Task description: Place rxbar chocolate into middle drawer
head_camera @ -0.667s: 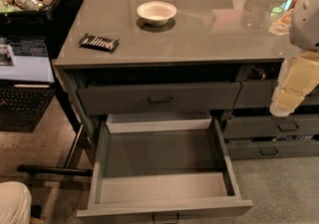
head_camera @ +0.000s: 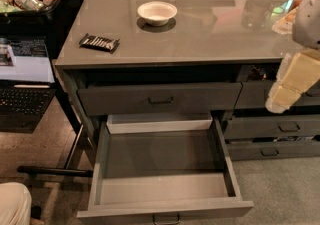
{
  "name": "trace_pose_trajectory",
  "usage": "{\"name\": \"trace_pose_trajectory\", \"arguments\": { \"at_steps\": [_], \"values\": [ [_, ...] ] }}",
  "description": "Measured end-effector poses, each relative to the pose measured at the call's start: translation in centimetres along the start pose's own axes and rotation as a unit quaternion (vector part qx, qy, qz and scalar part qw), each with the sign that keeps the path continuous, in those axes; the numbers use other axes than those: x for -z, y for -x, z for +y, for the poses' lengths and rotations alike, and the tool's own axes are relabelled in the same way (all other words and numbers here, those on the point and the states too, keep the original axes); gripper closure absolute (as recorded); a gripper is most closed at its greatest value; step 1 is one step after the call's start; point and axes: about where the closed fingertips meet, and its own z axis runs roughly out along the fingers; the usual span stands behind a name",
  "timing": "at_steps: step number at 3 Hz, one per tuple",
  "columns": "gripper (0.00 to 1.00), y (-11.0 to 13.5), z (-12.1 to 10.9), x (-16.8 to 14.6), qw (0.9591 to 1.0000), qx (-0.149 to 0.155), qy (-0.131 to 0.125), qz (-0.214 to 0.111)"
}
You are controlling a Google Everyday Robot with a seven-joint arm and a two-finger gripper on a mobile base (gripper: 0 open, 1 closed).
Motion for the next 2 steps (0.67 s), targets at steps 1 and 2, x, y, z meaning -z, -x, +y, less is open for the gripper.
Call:
{"name": "trace_pose_trajectory", "arguments": {
  "at_steps": [1,2],
  "values": [
    [0.0,1.5,-1.3,-1.3,0.9973,-0.056,0.008,-0.045],
    [0.0,5.5,-3.0,-3.2,0.9843,-0.135,0.012,-0.113]
  ]
}}
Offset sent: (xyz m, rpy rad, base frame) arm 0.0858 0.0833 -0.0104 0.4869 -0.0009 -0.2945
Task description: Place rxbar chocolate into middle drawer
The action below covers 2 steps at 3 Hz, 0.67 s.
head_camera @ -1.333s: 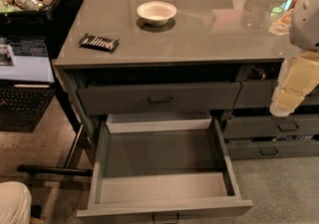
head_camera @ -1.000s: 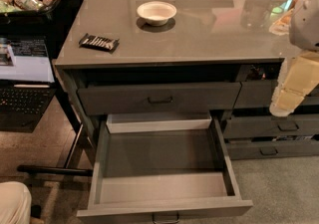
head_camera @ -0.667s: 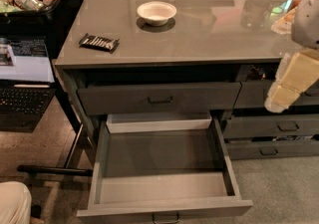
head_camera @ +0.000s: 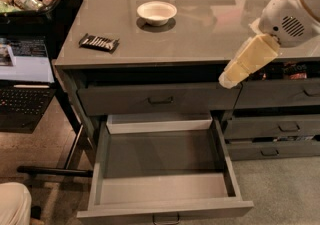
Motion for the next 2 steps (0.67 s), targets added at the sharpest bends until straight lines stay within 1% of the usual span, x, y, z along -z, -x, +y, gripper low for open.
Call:
{"name": "trace_pose_trajectory", "arguments": {
  "at_steps": [1,2],
  "values": [
    [0.0,0.0,0.0,0.0,1.0,0.0,0.0,0.0],
    [0.0,-0.01,-0.05,-0.22,0.9999,-0.008,-0.003,-0.007]
  ]
}}
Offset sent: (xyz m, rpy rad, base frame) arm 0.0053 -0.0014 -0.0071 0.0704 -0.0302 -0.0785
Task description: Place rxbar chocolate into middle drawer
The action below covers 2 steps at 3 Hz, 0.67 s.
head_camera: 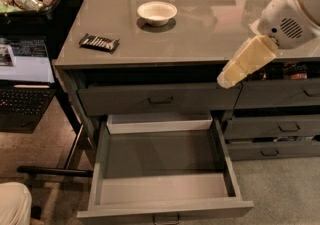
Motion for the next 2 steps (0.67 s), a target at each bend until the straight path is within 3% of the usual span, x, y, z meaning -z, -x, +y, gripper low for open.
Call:
{"name": "trace_pose_trajectory", "arguments": {
  "at_steps": [1,2],
  "values": [
    [0.0,1.7,0.0,-3.0,0.9992,-0.019,0.007,-0.035],
    [0.0,5.6,-0.4,-7.0,0.9946,-0.037,0.01,-0.096]
  ]
}}
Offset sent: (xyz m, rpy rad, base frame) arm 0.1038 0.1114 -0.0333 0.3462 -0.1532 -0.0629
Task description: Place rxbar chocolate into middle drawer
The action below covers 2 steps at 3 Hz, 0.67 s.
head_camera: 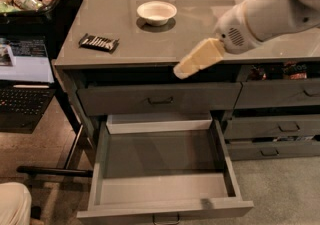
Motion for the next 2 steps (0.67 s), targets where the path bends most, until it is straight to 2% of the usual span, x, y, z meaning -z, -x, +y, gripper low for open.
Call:
{"name": "trace_pose_trajectory", "arguments": {
  "at_steps": [1,2],
  "values": [
    [0.0,4.0,0.2,-4.1,0.9976,-0.029,0.0,-0.063],
    [0.0,5.9,-1.2,-3.8,0.9943,-0.031,-0.03,-0.098]
  ]
}}
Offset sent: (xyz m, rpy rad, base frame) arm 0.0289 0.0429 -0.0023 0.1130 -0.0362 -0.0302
